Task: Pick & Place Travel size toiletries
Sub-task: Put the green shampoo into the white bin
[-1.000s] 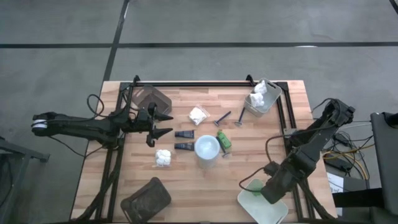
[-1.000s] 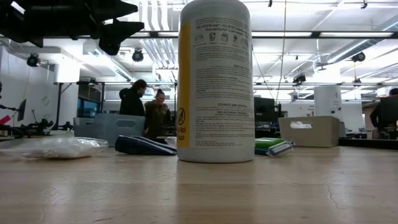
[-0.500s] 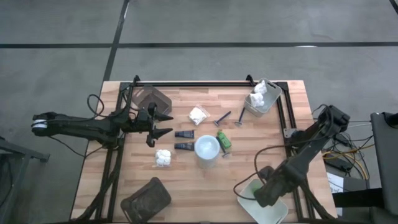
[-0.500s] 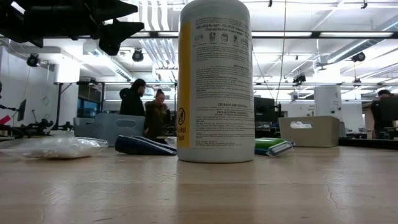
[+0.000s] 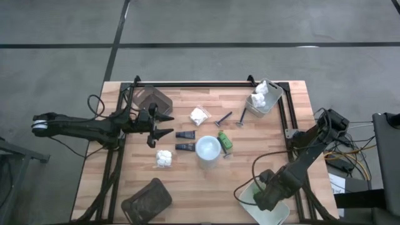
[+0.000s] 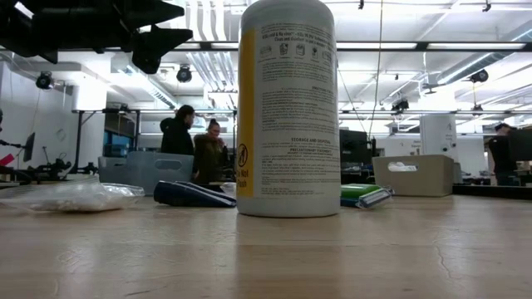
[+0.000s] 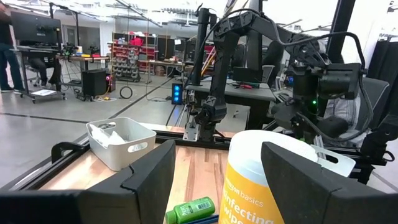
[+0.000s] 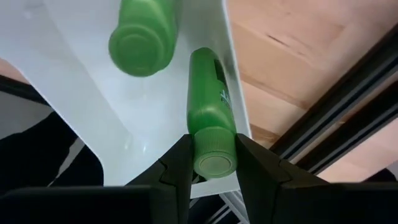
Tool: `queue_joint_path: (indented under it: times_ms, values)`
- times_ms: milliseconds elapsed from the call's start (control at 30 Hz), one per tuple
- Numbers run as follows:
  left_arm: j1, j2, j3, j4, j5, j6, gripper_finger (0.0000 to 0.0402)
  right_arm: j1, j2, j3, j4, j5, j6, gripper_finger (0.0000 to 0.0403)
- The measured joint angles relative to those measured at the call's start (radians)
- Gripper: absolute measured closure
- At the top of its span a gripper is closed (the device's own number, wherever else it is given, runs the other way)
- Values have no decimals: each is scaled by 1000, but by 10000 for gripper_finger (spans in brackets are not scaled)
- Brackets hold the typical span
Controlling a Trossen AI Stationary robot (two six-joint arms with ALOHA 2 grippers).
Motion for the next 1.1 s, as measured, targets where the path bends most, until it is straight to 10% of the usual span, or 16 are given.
queue_joint_path:
  times_ms: [1100]
  values:
    - [0,0,0,-3,0,0,158,6,30,-17,63,34,-8,265]
